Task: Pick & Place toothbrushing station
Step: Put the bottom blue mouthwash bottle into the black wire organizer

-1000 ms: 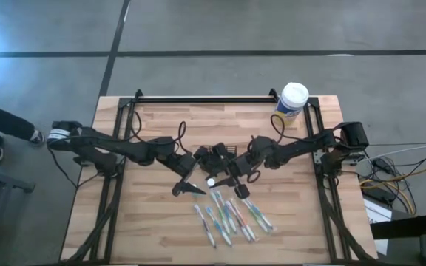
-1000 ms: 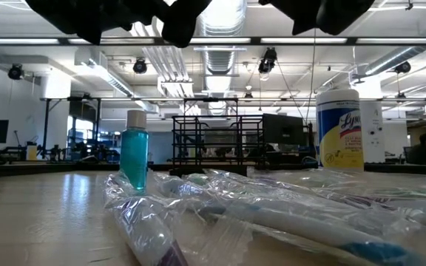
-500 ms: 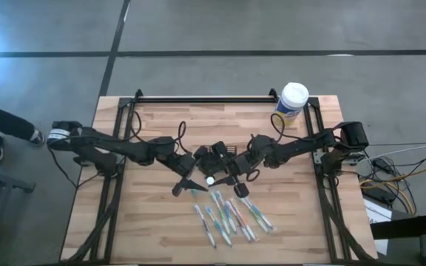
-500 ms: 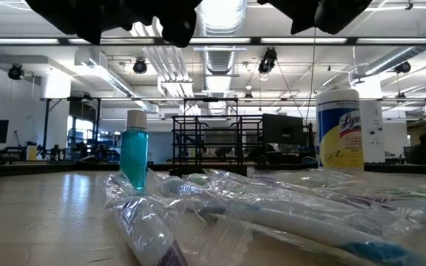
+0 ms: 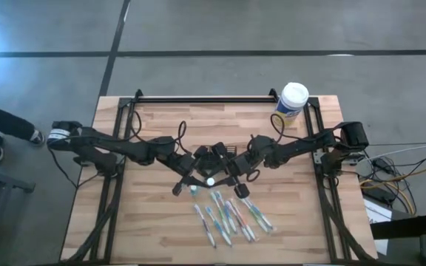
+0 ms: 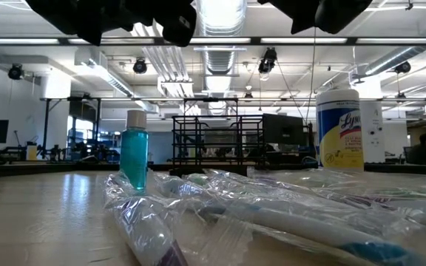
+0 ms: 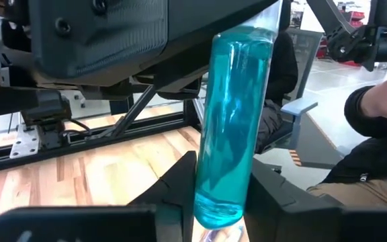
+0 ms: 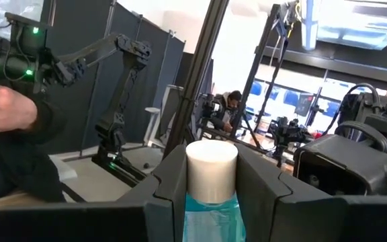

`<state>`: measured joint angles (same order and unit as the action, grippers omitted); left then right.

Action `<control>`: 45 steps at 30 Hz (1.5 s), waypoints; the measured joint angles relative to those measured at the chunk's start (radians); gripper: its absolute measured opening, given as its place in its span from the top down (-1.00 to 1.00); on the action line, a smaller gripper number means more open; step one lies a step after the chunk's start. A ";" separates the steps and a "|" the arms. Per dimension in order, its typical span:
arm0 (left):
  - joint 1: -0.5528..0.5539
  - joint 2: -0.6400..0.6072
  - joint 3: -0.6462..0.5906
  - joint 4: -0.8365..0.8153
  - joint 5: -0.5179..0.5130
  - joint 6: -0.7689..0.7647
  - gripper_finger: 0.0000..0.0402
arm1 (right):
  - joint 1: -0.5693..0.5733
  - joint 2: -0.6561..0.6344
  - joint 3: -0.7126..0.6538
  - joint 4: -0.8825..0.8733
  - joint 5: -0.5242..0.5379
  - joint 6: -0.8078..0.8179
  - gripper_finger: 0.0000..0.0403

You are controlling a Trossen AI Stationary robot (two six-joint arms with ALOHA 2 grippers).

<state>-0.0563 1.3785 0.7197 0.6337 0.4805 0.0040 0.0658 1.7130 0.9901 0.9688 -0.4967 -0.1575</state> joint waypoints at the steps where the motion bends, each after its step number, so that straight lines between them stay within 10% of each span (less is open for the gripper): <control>1: 0.000 0.000 0.000 0.001 0.000 -0.003 0.52 | 0.000 0.000 0.000 0.001 0.008 0.019 0.56; 17: 0.011 -0.001 -0.001 0.011 -0.054 -0.004 0.56 | 0.015 -0.101 -0.001 -0.179 0.268 0.208 -0.26; 28: 0.024 -0.002 -0.001 -0.005 -0.177 -0.002 0.56 | 0.162 -0.168 0.018 -0.299 0.857 0.235 -0.28; 34: 0.033 -0.002 -0.003 -0.034 -0.195 0.002 0.56 | 0.227 -0.209 0.193 -0.865 1.097 0.386 -0.23; 45: 0.035 -0.003 -0.004 -0.043 -0.209 0.011 0.56 | 0.249 -0.116 0.742 -1.745 0.995 0.559 -0.17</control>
<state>-0.0212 1.3758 0.7158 0.5903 0.2714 0.0147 0.3152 1.5966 1.7323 -0.7763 0.4985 0.4016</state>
